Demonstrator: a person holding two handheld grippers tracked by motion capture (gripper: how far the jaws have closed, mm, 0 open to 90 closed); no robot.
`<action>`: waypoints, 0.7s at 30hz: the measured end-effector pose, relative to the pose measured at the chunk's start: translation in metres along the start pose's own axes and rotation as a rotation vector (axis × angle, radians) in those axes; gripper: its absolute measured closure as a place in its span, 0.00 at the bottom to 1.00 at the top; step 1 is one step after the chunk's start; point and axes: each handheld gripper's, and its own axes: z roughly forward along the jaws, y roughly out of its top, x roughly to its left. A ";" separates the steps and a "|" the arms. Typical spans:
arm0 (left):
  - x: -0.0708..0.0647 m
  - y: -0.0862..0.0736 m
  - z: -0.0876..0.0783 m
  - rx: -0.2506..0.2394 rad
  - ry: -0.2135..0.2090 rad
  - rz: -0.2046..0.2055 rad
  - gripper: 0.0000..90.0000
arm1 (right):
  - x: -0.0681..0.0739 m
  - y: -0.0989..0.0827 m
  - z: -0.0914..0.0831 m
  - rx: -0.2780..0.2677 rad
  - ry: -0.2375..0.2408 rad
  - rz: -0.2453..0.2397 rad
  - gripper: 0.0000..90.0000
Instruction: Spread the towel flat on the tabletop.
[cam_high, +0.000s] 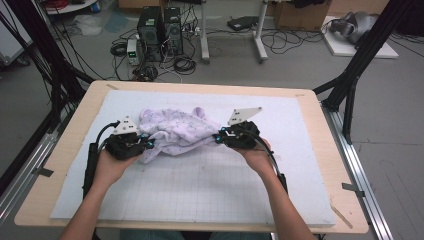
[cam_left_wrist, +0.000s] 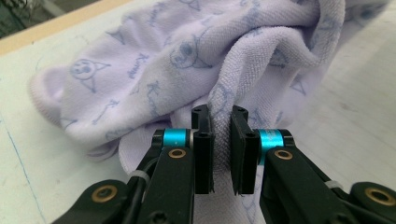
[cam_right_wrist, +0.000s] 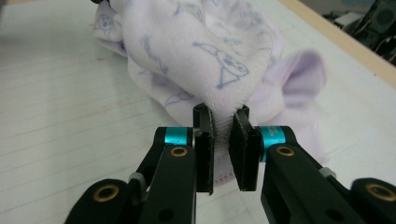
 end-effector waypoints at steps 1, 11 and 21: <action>-0.007 -0.001 -0.006 -0.005 -0.011 0.011 0.90 | 0.004 0.000 -0.006 -0.007 -0.001 -0.004 0.90; -0.058 -0.030 -0.037 -0.008 -0.120 0.068 0.90 | 0.066 -0.048 -0.052 0.052 0.110 -0.027 0.90; -0.058 -0.021 -0.042 -0.012 -0.134 0.077 0.56 | 0.062 -0.057 -0.057 0.014 0.124 0.034 0.69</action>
